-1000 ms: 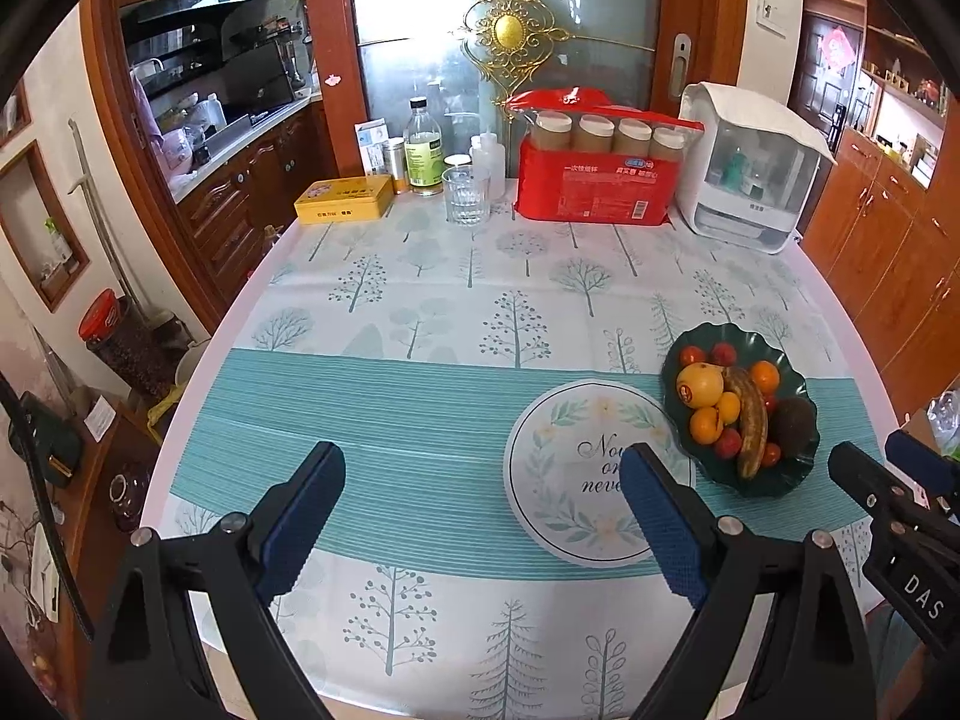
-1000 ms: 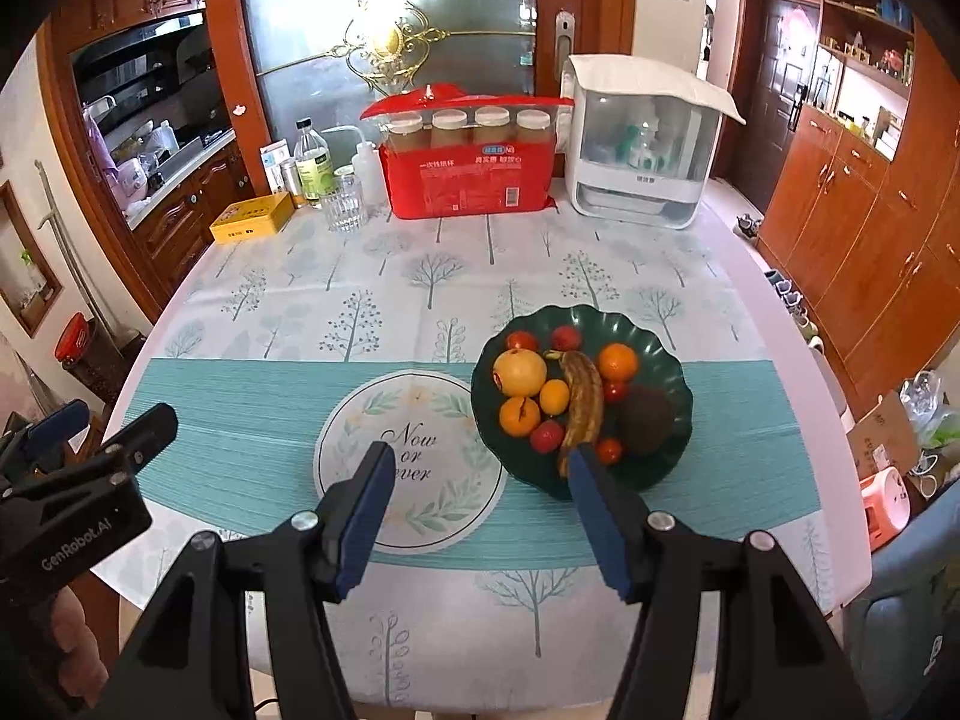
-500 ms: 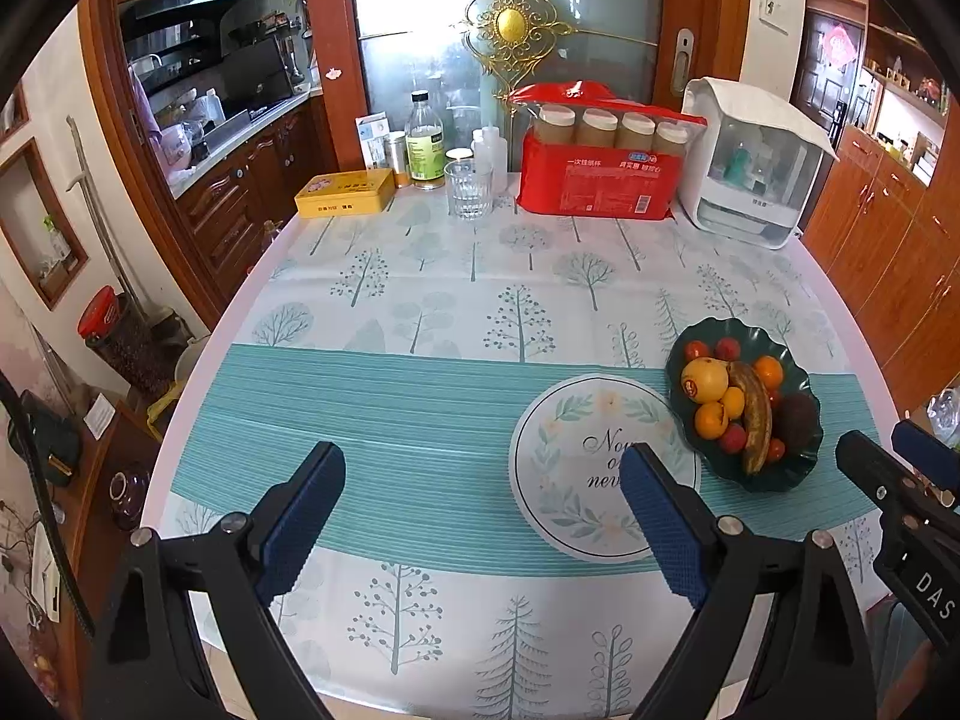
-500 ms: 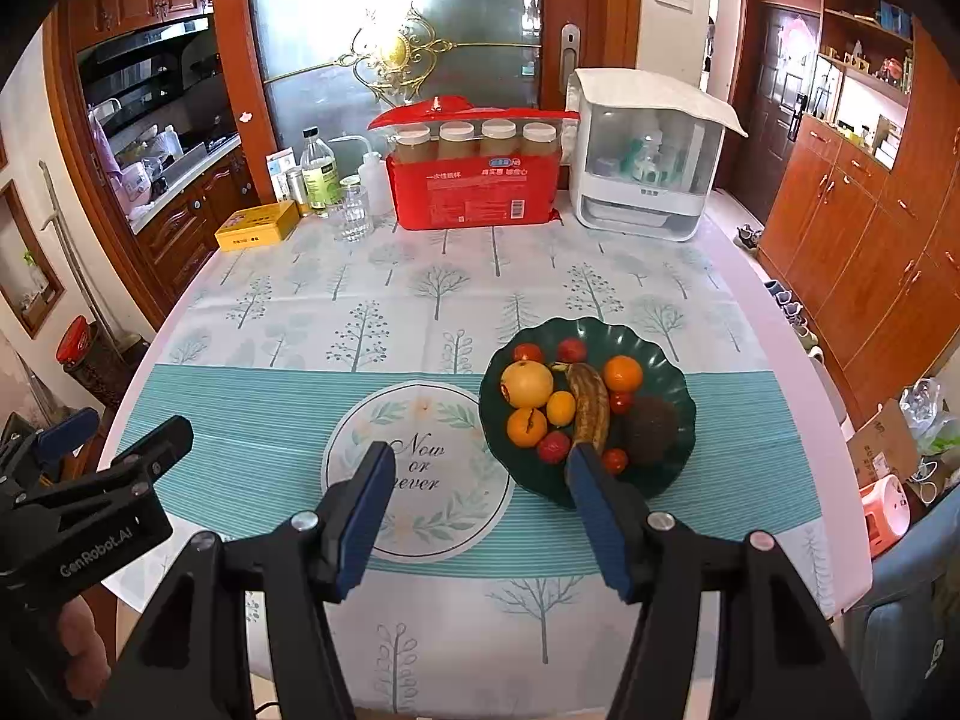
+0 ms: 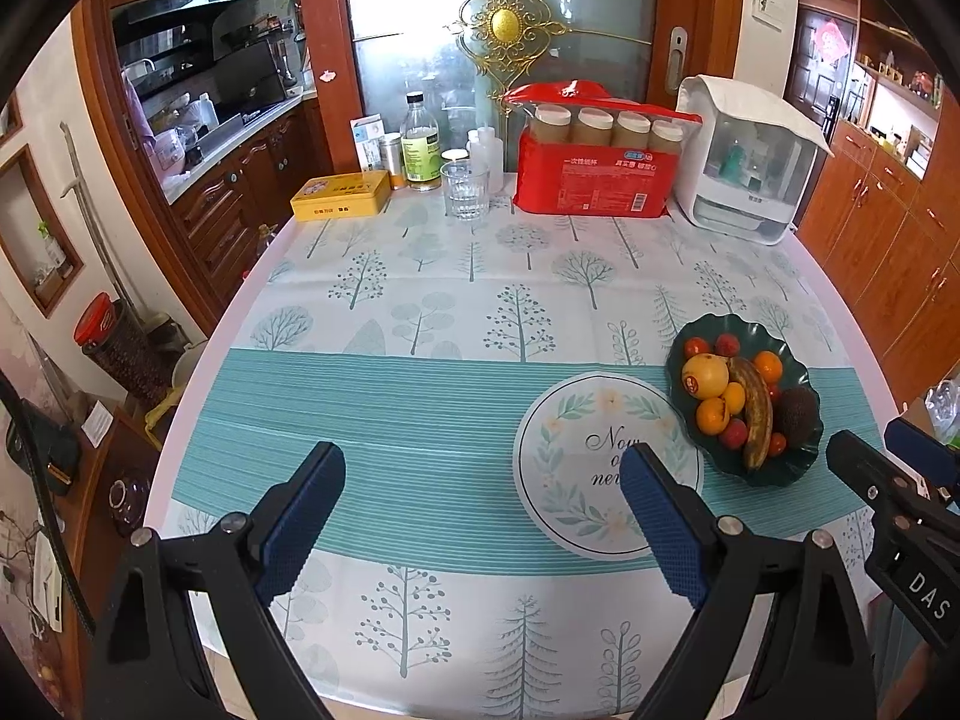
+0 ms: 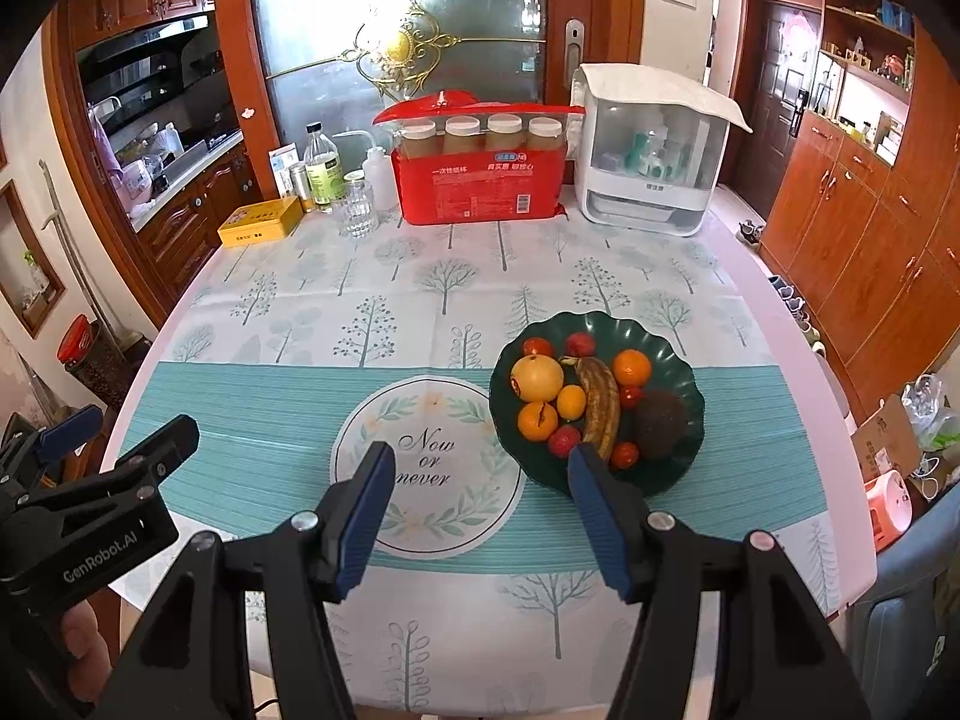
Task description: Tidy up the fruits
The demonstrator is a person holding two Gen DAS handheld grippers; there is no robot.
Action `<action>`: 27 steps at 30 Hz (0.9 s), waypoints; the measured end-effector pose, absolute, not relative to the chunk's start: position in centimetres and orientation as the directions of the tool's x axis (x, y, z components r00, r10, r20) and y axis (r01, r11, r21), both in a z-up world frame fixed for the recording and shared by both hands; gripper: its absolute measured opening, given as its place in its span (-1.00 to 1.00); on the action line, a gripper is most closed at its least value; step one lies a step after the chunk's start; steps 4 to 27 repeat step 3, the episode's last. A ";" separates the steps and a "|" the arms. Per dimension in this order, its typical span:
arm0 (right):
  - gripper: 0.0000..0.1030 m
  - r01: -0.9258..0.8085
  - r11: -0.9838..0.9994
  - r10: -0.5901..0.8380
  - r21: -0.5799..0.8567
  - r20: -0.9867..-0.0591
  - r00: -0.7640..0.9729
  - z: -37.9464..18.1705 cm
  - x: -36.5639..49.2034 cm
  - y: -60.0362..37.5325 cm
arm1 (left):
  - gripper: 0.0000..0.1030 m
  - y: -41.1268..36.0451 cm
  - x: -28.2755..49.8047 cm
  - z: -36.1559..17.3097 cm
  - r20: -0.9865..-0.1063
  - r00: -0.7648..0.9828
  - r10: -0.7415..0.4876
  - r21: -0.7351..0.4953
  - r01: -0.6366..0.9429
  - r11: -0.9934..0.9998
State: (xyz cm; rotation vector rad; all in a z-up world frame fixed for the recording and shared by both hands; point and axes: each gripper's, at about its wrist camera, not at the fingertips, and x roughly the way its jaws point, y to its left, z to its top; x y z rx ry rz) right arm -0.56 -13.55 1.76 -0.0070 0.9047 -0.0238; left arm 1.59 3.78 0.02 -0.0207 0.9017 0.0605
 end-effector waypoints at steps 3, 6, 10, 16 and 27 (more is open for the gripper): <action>0.17 0.018 1.000 -0.024 -0.016 -0.787 0.617 1.7 -0.6 -13.2 | 0.79 3.7 1.6 0.0 -0.786 0.617 0.044 0.006 -0.064 0.998; 0.17 0.018 1.000 -0.024 -0.016 -0.787 0.617 1.7 -0.6 -13.2 | 0.79 3.7 1.6 0.0 -0.786 0.617 0.044 0.006 -0.064 0.998; 0.17 0.018 1.000 -0.024 -0.016 -0.787 0.617 1.7 -0.6 -13.2 | 0.79 3.7 1.6 0.0 -0.786 0.617 0.044 0.006 -0.064 0.998; 0.17 0.018 1.000 -0.024 -0.016 -0.787 0.617 1.7 -0.6 -13.2 | 0.79 3.7 1.6 0.0 -0.786 0.617 0.044 0.006 -0.064 0.998; 0.17 0.018 1.000 -0.024 -0.016 -0.787 0.617 1.7 -0.6 -13.2 | 0.79 3.7 1.6 0.0 -0.786 0.617 0.044 0.006 -0.064 0.998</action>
